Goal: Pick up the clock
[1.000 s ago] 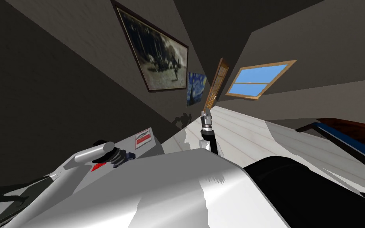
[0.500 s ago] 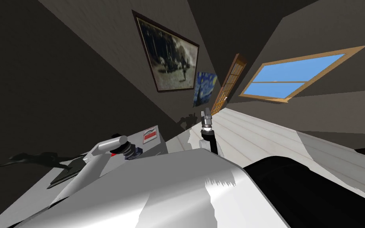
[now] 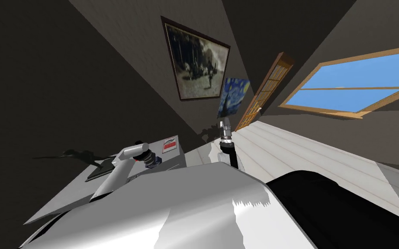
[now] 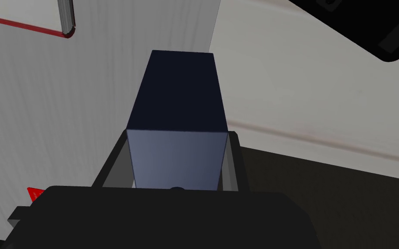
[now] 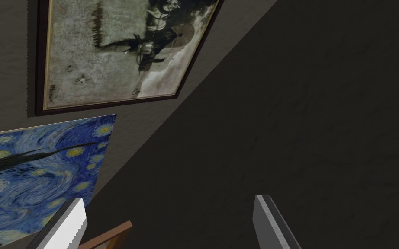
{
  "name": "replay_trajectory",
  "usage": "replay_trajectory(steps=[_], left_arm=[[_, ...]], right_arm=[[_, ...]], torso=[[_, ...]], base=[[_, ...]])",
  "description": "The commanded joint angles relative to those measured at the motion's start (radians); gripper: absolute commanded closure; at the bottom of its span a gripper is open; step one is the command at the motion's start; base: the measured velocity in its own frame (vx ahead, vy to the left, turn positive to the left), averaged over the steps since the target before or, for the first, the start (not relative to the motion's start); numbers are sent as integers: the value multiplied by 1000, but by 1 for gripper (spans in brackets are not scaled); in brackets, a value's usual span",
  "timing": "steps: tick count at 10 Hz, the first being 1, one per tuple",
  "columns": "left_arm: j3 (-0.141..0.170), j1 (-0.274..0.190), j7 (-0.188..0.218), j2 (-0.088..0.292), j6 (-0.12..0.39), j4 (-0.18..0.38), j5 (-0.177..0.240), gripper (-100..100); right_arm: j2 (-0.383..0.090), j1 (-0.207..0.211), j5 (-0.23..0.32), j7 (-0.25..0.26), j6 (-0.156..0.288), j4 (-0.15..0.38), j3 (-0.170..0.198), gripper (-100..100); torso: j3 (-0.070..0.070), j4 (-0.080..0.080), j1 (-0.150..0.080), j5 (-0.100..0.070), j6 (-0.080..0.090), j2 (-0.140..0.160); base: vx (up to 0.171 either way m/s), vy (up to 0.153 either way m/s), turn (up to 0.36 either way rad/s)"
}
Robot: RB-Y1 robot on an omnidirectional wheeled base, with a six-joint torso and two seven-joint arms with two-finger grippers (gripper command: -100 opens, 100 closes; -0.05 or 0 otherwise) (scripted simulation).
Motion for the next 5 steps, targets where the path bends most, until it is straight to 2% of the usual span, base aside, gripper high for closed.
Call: replay_trajectory(steps=[1, 2, 3, 4, 5], left_arm=[[-4, -44, 0, -5, 15, 4, -13, 100], [-21, -71, -32, -53, 46, 21, -61, 100], [-21, -107, -32, -53, 46, 21, -71, 100], [-37, -145, -64, -95, 77, 37, -109, 100], [-37, -172, -64, -102, 77, 37, -130, 100]], right_arm=[[0, 0, 0, 0, 0, 0, 0, 0], [0, 0, 0, 0, 0, 0, 0, 0], [0, 0, 0, 0, 0, 0, 0, 0], [0, 0, 0, 0, 0, 0, 0, 0], [0, 0, 0, 0, 0, 0, 0, 0]], torso=[[0, 0, 0, 0, 0, 0], [1, 1, -1, 0, 2, 0], [0, 0, 0, 0, -1, 0], [-1, 0, 0, 0, 0, -1], [-1, -1, 1, 0, -1, -1]], base=[[11, 0, 35], [27, 14, 330], [28, 4, 288], [37, 10, 401], [30, 4, 263]])
